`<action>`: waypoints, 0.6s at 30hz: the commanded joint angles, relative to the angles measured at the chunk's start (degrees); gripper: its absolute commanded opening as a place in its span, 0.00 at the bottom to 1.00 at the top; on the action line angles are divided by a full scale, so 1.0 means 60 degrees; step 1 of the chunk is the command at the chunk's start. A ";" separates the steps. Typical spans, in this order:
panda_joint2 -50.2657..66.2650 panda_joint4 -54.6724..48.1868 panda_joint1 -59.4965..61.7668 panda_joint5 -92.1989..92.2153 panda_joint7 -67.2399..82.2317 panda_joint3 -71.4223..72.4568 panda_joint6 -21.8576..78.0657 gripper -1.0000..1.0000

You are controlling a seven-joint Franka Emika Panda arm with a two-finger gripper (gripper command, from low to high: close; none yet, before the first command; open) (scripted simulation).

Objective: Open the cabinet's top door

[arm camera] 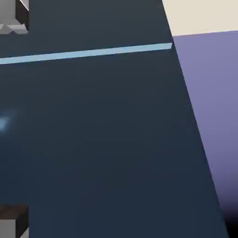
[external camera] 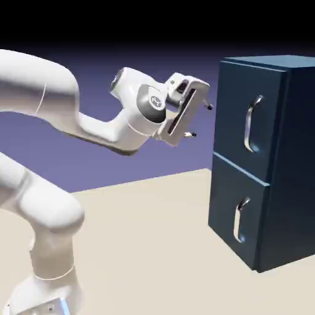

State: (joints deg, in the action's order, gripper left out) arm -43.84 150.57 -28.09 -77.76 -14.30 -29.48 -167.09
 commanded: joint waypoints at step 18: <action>-0.1075 -0.1003 -0.2635 -0.7476 0.2707 -0.2834 0.0665 1.00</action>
State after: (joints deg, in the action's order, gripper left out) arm -50.29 144.55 -43.90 -122.61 1.94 -46.48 -163.10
